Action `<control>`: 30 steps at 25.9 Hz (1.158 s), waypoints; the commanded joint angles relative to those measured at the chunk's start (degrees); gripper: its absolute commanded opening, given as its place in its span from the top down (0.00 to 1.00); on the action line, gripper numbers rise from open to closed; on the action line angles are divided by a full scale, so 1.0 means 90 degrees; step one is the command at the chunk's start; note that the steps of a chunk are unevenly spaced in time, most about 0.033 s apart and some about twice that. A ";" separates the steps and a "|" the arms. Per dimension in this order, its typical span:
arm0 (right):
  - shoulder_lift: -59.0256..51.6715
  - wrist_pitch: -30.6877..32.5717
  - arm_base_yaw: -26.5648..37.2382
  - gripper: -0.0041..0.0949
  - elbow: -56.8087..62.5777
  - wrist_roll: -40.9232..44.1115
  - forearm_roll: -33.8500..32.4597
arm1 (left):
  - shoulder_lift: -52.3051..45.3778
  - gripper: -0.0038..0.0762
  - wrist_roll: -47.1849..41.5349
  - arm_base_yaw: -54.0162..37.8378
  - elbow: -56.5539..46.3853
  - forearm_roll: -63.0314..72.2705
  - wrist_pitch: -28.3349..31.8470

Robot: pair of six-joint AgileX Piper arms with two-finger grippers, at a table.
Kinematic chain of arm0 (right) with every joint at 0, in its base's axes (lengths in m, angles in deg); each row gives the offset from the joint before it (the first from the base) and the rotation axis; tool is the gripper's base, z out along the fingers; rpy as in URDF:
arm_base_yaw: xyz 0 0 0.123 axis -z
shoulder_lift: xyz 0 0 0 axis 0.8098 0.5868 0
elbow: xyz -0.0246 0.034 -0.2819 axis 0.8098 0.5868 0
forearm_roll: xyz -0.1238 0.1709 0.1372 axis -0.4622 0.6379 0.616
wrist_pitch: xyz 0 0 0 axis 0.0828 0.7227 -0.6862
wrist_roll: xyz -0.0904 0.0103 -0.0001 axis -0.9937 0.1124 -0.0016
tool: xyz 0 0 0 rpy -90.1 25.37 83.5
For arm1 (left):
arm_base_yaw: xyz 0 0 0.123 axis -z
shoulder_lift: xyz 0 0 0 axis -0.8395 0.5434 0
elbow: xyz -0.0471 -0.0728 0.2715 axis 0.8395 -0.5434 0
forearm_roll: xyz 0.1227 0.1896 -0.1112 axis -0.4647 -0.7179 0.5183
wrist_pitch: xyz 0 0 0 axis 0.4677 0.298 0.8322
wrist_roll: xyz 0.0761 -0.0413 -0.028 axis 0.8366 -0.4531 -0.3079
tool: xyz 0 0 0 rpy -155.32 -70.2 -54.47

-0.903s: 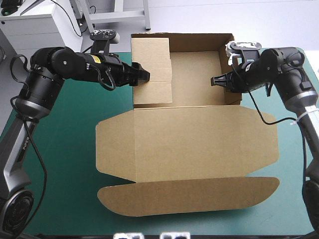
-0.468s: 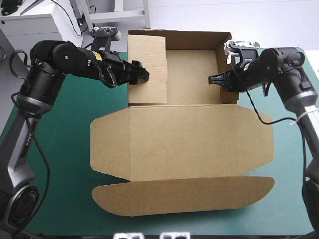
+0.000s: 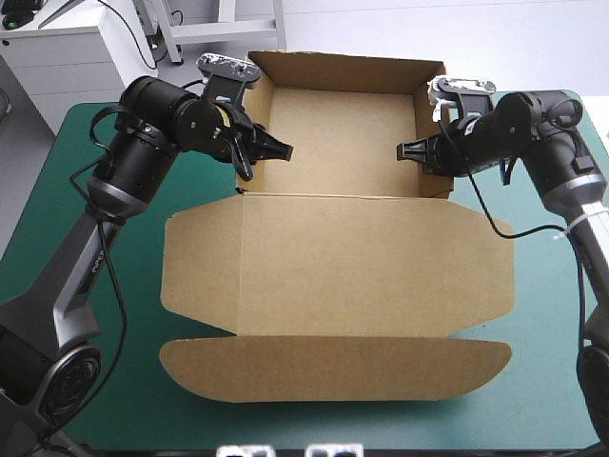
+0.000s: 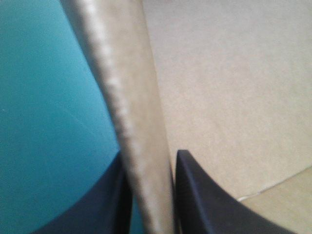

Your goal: Fold the box

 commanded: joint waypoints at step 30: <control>0.1850 0.0416 -0.0060 0.97 -0.0192 -0.0593 -0.0395 | 0.2172 0.96 0.0738 -0.0396 0.0193 0.0420 -0.0293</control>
